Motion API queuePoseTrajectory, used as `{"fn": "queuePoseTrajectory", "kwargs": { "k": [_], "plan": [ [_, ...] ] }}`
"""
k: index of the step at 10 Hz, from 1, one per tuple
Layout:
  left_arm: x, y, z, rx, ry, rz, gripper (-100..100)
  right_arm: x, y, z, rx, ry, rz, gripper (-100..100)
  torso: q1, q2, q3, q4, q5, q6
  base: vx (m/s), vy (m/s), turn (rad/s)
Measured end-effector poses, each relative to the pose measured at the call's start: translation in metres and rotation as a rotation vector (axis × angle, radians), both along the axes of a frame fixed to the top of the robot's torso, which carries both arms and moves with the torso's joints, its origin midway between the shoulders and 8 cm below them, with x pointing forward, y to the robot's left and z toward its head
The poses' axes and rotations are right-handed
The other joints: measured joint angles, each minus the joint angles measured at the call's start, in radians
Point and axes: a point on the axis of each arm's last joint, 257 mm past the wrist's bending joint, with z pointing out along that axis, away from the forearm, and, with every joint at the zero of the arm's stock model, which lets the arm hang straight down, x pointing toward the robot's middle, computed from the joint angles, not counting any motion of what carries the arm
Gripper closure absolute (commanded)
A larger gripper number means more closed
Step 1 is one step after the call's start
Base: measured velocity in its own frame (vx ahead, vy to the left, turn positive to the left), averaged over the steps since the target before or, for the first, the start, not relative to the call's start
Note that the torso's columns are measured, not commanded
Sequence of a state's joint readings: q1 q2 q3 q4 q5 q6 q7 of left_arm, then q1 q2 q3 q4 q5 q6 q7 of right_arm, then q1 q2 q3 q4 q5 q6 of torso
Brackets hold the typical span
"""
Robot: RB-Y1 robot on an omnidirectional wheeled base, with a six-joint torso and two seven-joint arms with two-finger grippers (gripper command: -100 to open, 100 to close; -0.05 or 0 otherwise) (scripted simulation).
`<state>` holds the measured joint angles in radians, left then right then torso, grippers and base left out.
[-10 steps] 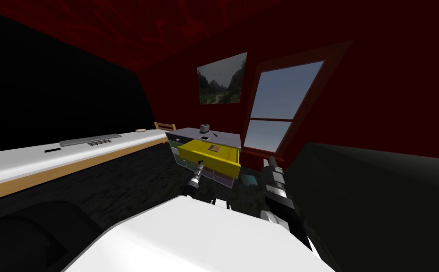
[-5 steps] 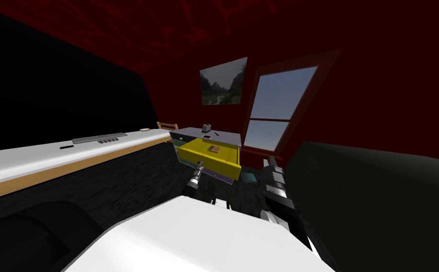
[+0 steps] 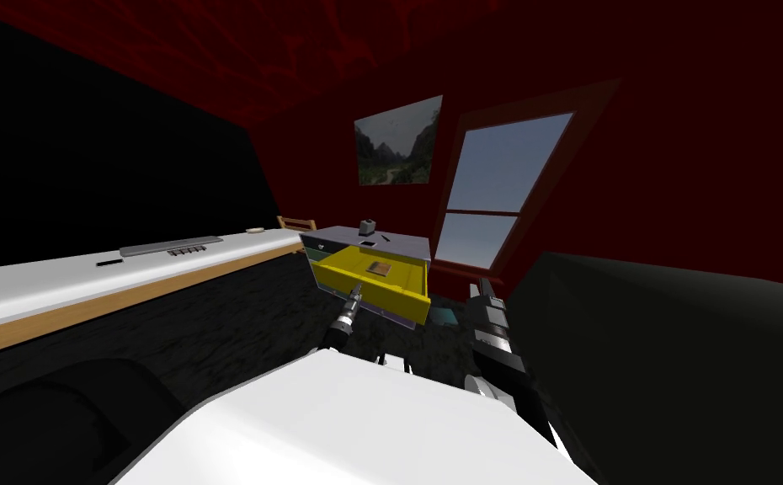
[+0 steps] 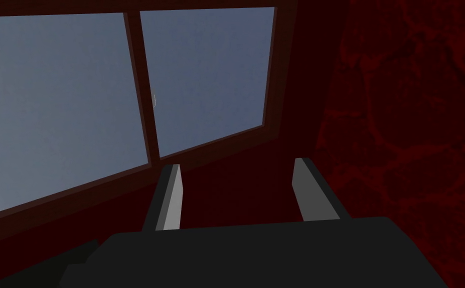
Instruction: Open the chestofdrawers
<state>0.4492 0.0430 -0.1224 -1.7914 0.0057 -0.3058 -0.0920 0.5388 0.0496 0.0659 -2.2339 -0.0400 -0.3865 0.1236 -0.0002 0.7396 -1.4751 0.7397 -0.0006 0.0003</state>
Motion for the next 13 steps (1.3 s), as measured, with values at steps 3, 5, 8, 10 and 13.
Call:
{"fn": "queuePoseTrajectory", "kwargs": {
  "k": [3, 5, 8, 10, 13],
  "plan": [
    [-0.005, 0.000, 0.006, 0.000, 0.015, 0.003, -100, 0.000, 0.000, 0.000, 0.000, 0.000, 0.000, 0, -0.003, 0.005, 0.002, 0.005, -0.003, -0.001, 0.003, 0.000, -0.008],
    [-0.009, 0.001, 0.010, -0.001, 0.030, 0.003, -100, 0.000, 0.000, 0.000, 0.000, 0.000, 0.000, 0, -0.004, 0.008, 0.003, 0.008, -0.006, -0.002, 0.000, 0.000, 0.000],
    [-0.011, 0.000, 0.009, -0.001, 0.045, 0.006, 0, 0.000, 0.000, 0.000, 0.000, 0.000, 0.000, 0, -0.005, 0.009, 0.004, 0.007, -0.005, -0.001, 0.005, 0.002, 0.000],
    [-0.012, 0.002, 0.003, 0.000, 0.061, 0.008, 0, 0.000, 0.000, 0.000, 0.000, 0.000, 0.000, 0, -0.003, 0.003, 0.001, 0.002, -0.002, 0.000, 0.000, 0.000, 0.000],
    [-0.014, 0.003, -0.001, 0.000, 0.071, 0.010, 0, 0.000, 0.000, 0.000, 0.000, 0.000, 0.000, 0, -0.001, -0.001, -0.001, -0.001, 0.000, 0.000, 0.000, 0.000, 0.000]
  ]
}}
